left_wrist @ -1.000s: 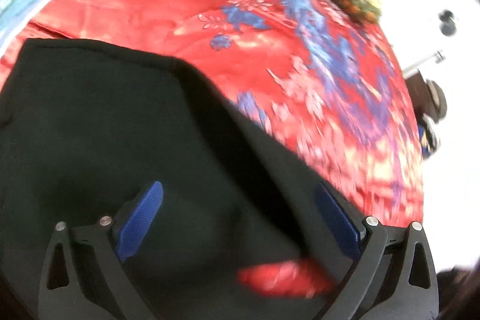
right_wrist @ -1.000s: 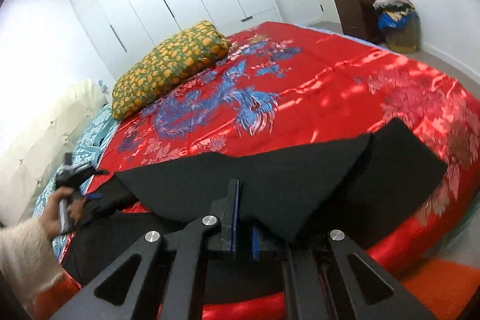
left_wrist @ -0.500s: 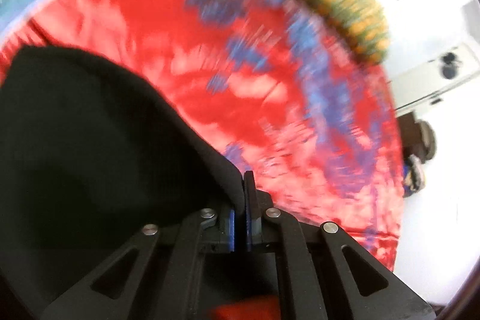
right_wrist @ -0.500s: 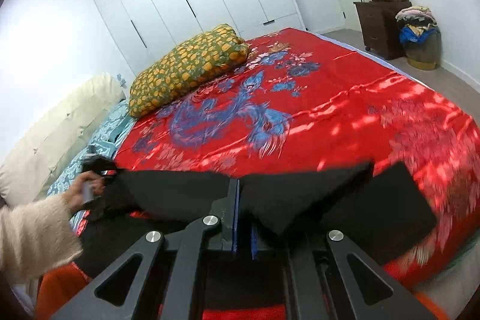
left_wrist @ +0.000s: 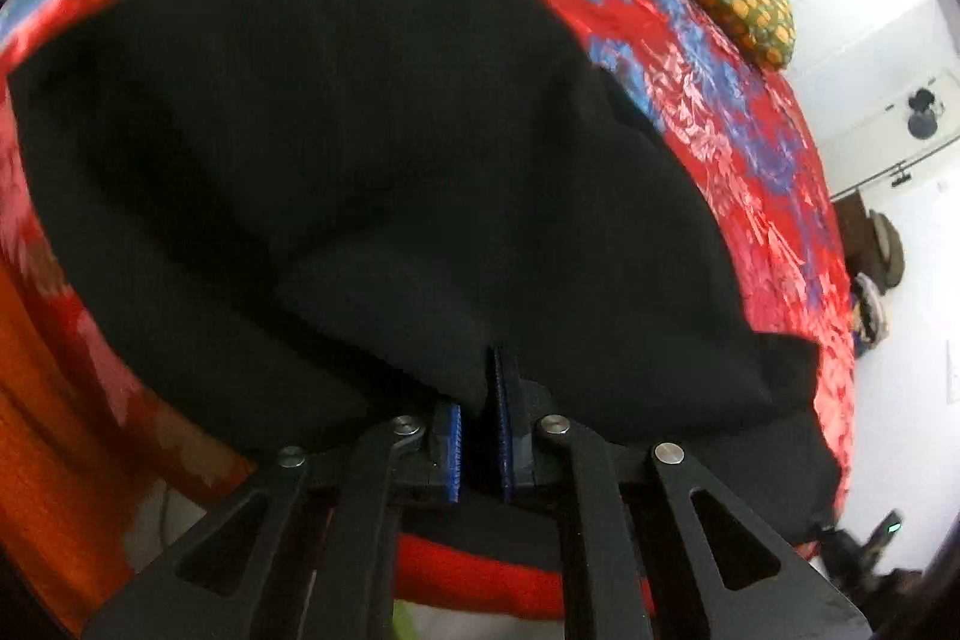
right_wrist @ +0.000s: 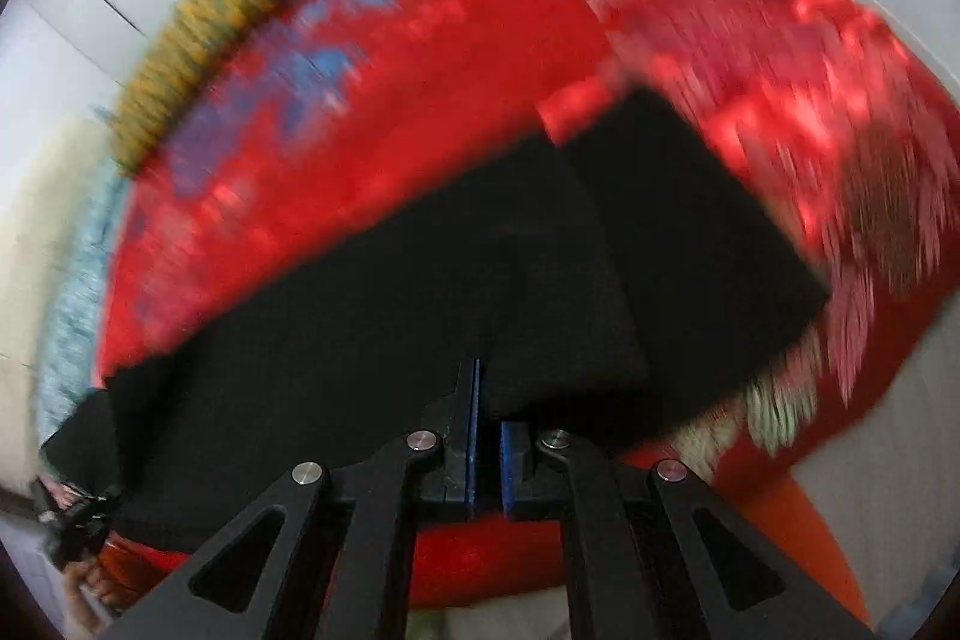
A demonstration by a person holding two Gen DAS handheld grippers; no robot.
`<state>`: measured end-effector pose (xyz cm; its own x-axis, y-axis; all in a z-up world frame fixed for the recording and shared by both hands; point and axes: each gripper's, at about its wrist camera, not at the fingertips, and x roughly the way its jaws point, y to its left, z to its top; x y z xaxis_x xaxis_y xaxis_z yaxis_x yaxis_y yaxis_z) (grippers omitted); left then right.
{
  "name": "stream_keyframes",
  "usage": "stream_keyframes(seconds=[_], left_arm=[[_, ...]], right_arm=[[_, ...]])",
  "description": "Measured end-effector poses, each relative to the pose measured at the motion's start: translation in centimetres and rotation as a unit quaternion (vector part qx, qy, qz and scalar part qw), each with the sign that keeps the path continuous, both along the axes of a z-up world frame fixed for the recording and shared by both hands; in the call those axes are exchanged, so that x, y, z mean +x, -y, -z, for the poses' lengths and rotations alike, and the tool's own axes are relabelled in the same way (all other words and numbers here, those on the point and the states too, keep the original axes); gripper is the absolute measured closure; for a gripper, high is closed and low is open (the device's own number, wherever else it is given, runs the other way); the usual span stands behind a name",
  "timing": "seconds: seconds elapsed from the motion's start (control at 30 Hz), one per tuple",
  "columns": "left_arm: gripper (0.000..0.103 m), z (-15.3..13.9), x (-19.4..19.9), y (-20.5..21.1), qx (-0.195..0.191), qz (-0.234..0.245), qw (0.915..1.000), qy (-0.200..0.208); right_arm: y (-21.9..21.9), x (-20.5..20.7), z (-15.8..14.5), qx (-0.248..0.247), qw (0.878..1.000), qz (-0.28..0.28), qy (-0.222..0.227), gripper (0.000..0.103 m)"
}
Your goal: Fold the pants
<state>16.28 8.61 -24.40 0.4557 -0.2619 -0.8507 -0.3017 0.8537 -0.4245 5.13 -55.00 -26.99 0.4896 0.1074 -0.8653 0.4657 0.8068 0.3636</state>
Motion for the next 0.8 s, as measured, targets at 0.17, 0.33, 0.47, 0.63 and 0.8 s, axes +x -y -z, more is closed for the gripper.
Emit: stream_keyframes(seconds=[0.17,0.33,0.47,0.63,0.8], left_arm=[[0.096,-2.8,0.5,1.3,0.014,0.026,0.9987,0.041],[0.096,-4.4,-0.6,3.8,0.029,0.073,0.9940,0.076],[0.096,-0.7,-0.7,4.5,0.032,0.089,0.9955,0.008],[0.096,-1.4,-0.4,5.0,0.043,0.105,0.9934,0.018],[0.096,-1.7,-1.3,4.5,0.040,0.105,0.9935,0.020]], right_arm=[[-0.1,-0.7,-1.9,-0.032,0.999,-0.002,0.026,0.098],[-0.8,-1.2,-8.0,-0.127,0.985,-0.030,0.116,0.098],[1.5,-1.2,-3.5,-0.097,0.995,-0.010,0.016,0.098],[2.1,-1.4,-2.6,-0.076,0.997,0.009,0.012,0.098],[1.9,-1.5,-3.3,-0.082,0.996,0.014,0.017,0.098]])
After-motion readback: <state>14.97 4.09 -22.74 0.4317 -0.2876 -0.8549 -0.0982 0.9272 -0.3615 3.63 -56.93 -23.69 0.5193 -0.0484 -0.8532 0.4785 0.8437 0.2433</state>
